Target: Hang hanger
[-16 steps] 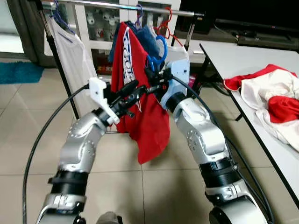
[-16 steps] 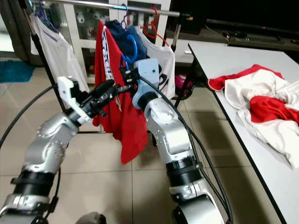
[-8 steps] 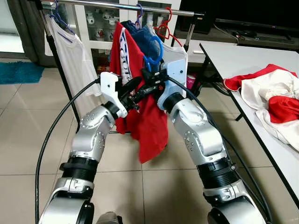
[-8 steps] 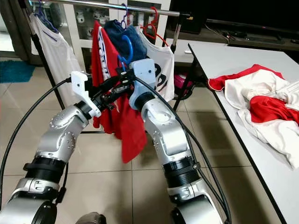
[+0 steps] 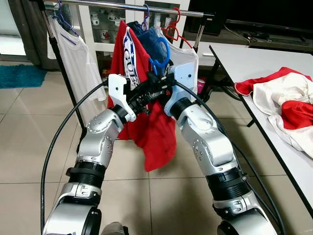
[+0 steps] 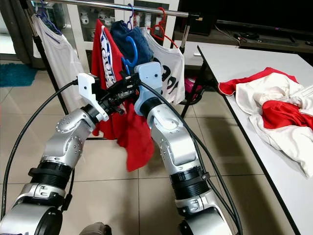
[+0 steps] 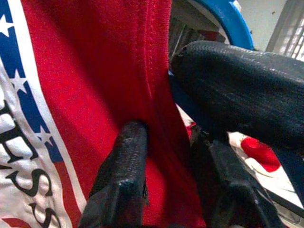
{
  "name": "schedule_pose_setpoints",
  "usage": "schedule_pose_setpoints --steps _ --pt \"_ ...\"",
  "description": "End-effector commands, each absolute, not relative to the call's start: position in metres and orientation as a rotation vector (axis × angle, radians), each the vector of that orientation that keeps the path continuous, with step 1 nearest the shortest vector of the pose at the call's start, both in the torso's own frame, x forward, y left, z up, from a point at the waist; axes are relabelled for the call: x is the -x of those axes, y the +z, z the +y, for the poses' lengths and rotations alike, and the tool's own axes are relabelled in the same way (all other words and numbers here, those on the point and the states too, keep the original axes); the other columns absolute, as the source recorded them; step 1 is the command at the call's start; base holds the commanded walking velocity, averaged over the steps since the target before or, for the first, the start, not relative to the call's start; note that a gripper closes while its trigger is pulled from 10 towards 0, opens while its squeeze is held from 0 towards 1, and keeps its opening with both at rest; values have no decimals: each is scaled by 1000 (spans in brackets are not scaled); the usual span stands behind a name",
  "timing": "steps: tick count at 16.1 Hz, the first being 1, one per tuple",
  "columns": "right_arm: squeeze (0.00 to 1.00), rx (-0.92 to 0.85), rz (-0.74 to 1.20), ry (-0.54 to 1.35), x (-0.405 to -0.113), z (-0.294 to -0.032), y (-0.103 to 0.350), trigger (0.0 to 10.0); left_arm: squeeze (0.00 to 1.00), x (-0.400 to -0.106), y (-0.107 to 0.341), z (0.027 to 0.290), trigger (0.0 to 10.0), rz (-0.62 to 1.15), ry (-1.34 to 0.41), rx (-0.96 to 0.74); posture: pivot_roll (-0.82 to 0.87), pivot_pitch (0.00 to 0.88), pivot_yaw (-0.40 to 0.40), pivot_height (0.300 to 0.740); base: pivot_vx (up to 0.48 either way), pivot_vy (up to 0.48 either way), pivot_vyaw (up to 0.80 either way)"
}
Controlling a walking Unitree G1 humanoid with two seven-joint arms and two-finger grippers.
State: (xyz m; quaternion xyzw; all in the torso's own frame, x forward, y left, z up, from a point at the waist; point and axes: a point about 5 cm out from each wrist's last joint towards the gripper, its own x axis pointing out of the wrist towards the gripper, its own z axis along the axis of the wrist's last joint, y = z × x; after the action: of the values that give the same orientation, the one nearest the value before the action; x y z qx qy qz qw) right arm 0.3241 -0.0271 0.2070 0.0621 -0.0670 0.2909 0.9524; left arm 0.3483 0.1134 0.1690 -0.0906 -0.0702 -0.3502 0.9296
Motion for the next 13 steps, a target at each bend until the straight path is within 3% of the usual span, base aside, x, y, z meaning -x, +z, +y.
schedule_pose_setpoints --steps 1,13 --pt "0 -133 -177 584 -323 -30 216 10000 0 -346 169 109 0 -152 -738 178 -17 0 -53 740 0 0 0" --pt "0 -107 -135 529 -330 -39 209 10000 0 -330 160 108 0 -143 -742 154 -13 0 -62 740 0 0 0"
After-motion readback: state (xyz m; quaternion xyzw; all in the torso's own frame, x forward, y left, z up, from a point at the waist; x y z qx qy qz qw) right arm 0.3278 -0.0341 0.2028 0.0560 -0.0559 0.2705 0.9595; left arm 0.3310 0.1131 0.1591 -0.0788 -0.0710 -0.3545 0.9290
